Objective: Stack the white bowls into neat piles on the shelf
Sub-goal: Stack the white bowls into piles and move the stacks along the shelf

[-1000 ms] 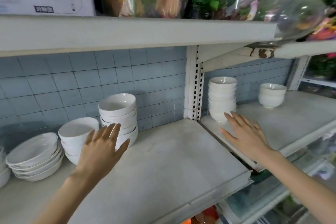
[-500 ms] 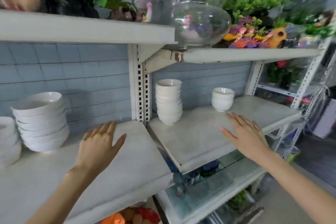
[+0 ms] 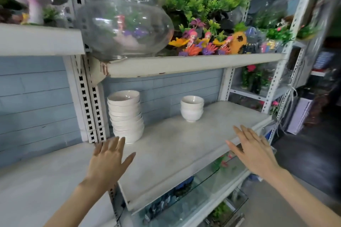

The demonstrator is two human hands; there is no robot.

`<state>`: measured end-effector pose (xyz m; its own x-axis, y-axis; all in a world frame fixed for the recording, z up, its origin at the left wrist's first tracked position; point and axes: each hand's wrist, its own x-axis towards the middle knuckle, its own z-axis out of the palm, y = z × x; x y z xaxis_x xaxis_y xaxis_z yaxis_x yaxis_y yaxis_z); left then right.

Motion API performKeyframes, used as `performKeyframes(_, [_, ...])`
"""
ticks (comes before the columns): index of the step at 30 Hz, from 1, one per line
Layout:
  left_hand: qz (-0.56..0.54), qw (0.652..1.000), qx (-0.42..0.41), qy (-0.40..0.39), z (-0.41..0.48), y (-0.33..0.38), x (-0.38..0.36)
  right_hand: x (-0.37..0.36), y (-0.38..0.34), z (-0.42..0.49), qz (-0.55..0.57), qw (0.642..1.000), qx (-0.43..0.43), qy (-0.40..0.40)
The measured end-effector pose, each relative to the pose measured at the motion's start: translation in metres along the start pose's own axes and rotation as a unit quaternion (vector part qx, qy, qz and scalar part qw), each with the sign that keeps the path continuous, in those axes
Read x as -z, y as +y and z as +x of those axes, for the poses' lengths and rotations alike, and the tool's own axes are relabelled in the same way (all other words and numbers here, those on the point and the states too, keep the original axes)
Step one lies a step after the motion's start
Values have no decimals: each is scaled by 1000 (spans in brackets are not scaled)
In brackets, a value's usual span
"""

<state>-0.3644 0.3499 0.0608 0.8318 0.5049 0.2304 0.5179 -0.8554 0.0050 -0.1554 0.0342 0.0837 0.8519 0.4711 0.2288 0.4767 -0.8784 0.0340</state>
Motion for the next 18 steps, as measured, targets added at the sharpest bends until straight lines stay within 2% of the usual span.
performKeyframes(4, [13,999,-28,11,52,33,-23,-16,28,40,-26,1000,-14,5])
performKeyframes(9, [1,998,-63,-27,110,67,-43,-34,58,90,-26,999,-22,-11])
performKeyframes(13, [-35,997,-53,-49,151,92,-49,-49,76,127,11,1000,-26,4])
performKeyframes(15, [-35,997,-63,-20,166,106,-57,-59,80,142,38,999,-18,-5])
performKeyframes(18, [-26,997,-72,-28,182,124,-65,-74,83,165,115,993,-2,-34])
